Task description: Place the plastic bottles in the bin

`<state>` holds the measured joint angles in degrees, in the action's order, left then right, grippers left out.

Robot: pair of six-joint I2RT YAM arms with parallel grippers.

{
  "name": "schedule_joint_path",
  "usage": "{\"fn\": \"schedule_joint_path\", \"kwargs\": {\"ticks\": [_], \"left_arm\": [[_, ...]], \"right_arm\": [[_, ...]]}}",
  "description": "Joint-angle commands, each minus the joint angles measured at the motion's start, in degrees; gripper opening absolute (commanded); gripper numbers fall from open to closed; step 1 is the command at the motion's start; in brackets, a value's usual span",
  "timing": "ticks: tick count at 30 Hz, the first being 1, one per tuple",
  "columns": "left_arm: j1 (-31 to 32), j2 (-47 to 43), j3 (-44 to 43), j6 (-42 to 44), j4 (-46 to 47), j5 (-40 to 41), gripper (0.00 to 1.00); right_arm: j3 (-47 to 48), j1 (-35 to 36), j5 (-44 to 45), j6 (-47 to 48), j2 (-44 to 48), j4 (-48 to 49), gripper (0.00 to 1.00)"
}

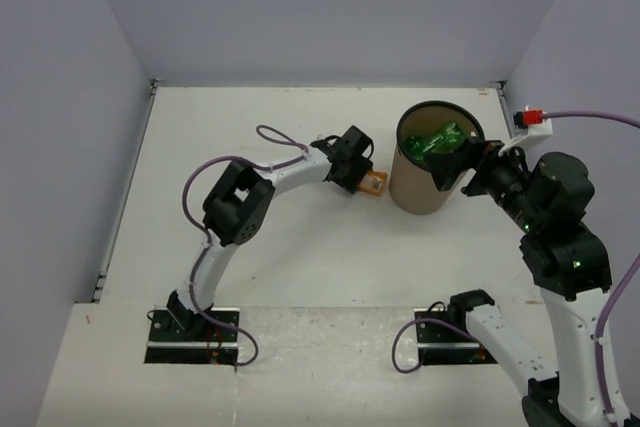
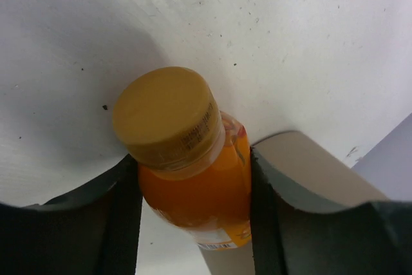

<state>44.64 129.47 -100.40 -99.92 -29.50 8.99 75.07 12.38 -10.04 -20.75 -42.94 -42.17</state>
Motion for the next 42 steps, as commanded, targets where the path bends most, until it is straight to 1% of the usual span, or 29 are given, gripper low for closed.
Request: {"fn": "schedule_joint_path", "kwargs": {"ticks": [1,2,3,4,5,6,8,9,10,11,12,13,14,15,16,17,18,19,20,21,22,23,25,28,32,35,37,38,42], "left_arm": [[0.0,-1.4,1.9,1.1,-1.8,0.7,0.42],[-0.1,-2.8,3.5,3.1,-1.1,1.4,0.35],[-0.3,-6.0,6.9,4.6,-0.8,2.2,0.21],[-0.3,-7.9,8.5,7.0,-0.9,4.3,0.18],[-0.4,-12.1,10.5,8.4,-0.9,5.5,0.0],[-0.5,-14.7,15.3,10.0,0.1,7.8,0.0],[-0.5,-22.8,21.2,17.9,6.8,10.1,0.0],[-0.4,-26.1,28.0,21.8,10.6,11.8,0.0],[-0.4,-29.2,32.1,31.6,20.4,12.1,0.0],[-0.4,-36.4,36.5,36.9,26.2,11.7,0.0],[-0.4,-40.6,46.3,41.5,33.4,9.0,0.0],[-0.4,-48.5,51.4,51.4,46.4,6.3,0.0],[-0.4,-52.4,56.3,56.1,52.5,2.8,0.0],[-0.3,-56.4,65.0,64.2,58.3,-5.3,0.0],[-0.3,-63.0,68.4,67.3,67.1,-10.2,0.0],[-0.1,-65.8,70.8,70.0,69.0,-15.6,0.0],[0.4,-68.4,72.4,72.4,70.2,-24.3,0.0],[1.6,-72.5,74.5,76.8,70.6,-27.9,0.0],[2.5,-74.2,74.8,78.8,70.0,-30.9,0.0],[3.2,-75.8,75.2,80.5,69.3,-34.9,0.0],[4.8,-78.6,75.0,83.1,66.5,-35.7,0.0],[5.5,-79.6,74.9,84.2,65.2,-35.6,0.0],[6.3,-82.3,74.7,86.5,61.7,-34.9,0.0],[6.4,-83.3,73.7,88.9,57.4,-35.8,0.0],[6.4,-83.0,72.3,90.7,54.5,-36.6,0.0],[6.4,-81.9,71.8,91.4,53.4,-36.6,0.0],[6.4,-81.3,71.7,91.7,53.1,-36.5,0.0],[6.4,-81.2,71.7,91.7,53.1,-36.6,0.0],[6.4,-80.3,71.2,92.0,53.3,-37.2,0.0]], "right_arm": [[-0.9,0.5,0.8,0.9,0.7,2.4,0.99],[-1.4,0.5,1.0,0.9,1.0,2.6,0.99],[-1.6,0.5,0.6,0.8,1.2,3.1,0.99],[-2.0,0.5,0.3,0.7,1.2,3.3,0.99],[-2.3,0.5,-1.2,0.5,1.5,3.5,0.99],[-2.5,0.5,-2.0,0.5,1.6,4.2,0.99],[-3.0,0.5,-4.3,0.0,1.5,4.8,0.99],[-3.0,0.5,-5.2,-0.1,1.1,5.0,0.99],[-3.3,0.5,-6.7,-0.3,0.8,5.1,0.99],[-3.7,0.5,-8.7,-0.5,0.3,5.4,0.99],[-5.1,0.6,-14.6,-0.8,-0.7,7.0,0.99],[-5.9,0.6,-18.7,-1.7,-1.6,8.2,0.99],[-6.7,0.9,-25.8,-2.4,-3.5,10.6,0.99],[-8.1,1.4,-28.5,-3.4,-4.7,11.8,0.99],[-8.6,2.0,-30.5,-4.0,-5.7,12.9,0.99],[-8.9,4.9,-31.1,-5.2,-6.8,14.7,0.99],[-8.5,7.5,-29.0,-5.3,-9.0,15.1,0.99],[-7.8,10.1,-26.8,-4.7,-10.2,15.1,0.99],[-6.5,16.4,-24.5,-4.3,-11.8,13.5,0.99],[-3.8,19.5,-19.9,-3.9,-15.1,12.6,0.99],[-2.7,22.2,-16.4,-3.5,-16.5,11.6,0.99],[-1.3,28.1,-10.6,-3.8,-17.7,9.1,0.99],[-0.3,32.7,0.3,-4.0,-19.7,8.4,0.99],[0.6,39.4,5.8,-4.6,-22.3,5.4,0.99],[1.2,43.6,8.4,-5.2,-23.2,3.9,0.94],[2.1,45.6,10.0,-5.4,-22.8,2.5,0.85],[2.3,46.6,12.2,-5.6,-22.7,1.9,0.82],[2.1,46.8,12.4,-5.6,-22.9,1.7,0.76],[1.5,48.3,12.3,-5.9,-25.2,1.6,0.73]]}}
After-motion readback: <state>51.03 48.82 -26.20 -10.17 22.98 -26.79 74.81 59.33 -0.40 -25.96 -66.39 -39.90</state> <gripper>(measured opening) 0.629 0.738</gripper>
